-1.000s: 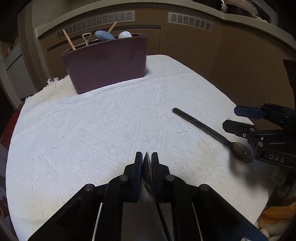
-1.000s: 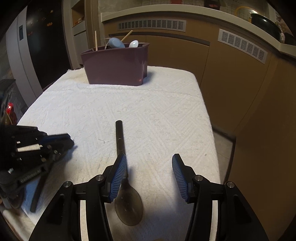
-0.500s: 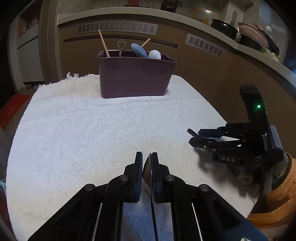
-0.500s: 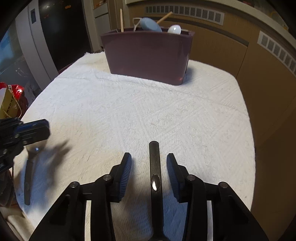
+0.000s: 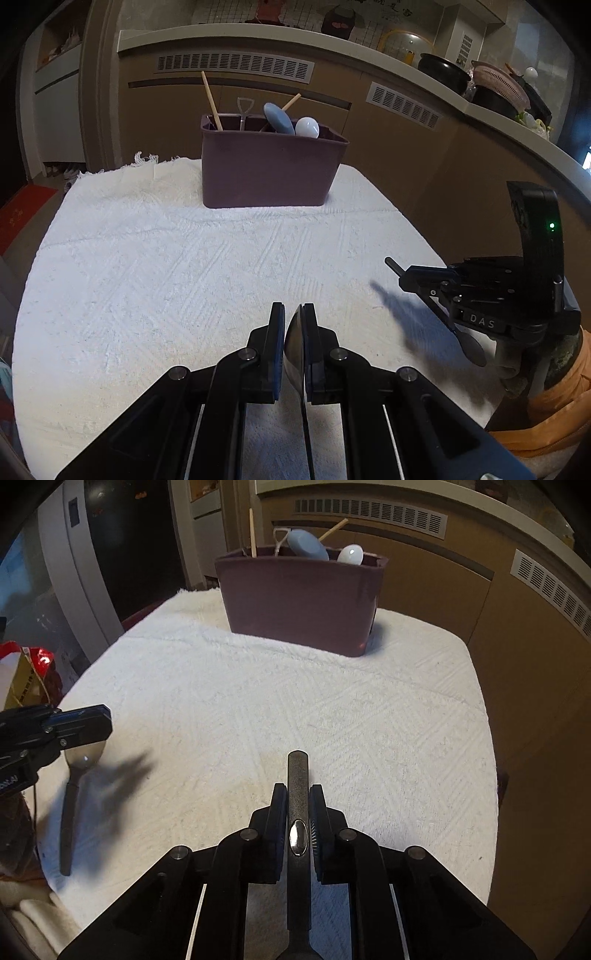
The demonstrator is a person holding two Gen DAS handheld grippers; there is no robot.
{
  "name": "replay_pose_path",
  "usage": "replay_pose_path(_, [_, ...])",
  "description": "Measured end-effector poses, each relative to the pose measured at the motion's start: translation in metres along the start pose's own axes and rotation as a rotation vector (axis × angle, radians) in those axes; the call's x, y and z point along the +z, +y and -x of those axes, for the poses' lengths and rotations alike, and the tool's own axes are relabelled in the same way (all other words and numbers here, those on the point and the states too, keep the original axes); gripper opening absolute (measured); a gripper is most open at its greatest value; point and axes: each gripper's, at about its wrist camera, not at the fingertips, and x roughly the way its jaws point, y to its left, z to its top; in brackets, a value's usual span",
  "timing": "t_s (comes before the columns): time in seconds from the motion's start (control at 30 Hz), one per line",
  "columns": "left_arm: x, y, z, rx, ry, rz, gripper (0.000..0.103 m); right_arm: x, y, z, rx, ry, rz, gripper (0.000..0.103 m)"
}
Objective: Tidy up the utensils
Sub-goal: 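Carry both held spoons over the purple caddy and lower them in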
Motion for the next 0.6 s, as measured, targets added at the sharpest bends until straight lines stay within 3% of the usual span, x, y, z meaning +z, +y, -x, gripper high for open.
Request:
replay_pose_path(0.27, [0.043,-0.02,0.039,-0.007,-0.114,-0.052,0.007,0.029,0.009,0.06,0.023,-0.176,-0.006,0.013])
replay_pose_path(0.6, [0.137,-0.042,0.099,0.063,-0.421,-0.172,0.007,0.104,0.007,0.125,0.061,-0.453,-0.012,0.013])
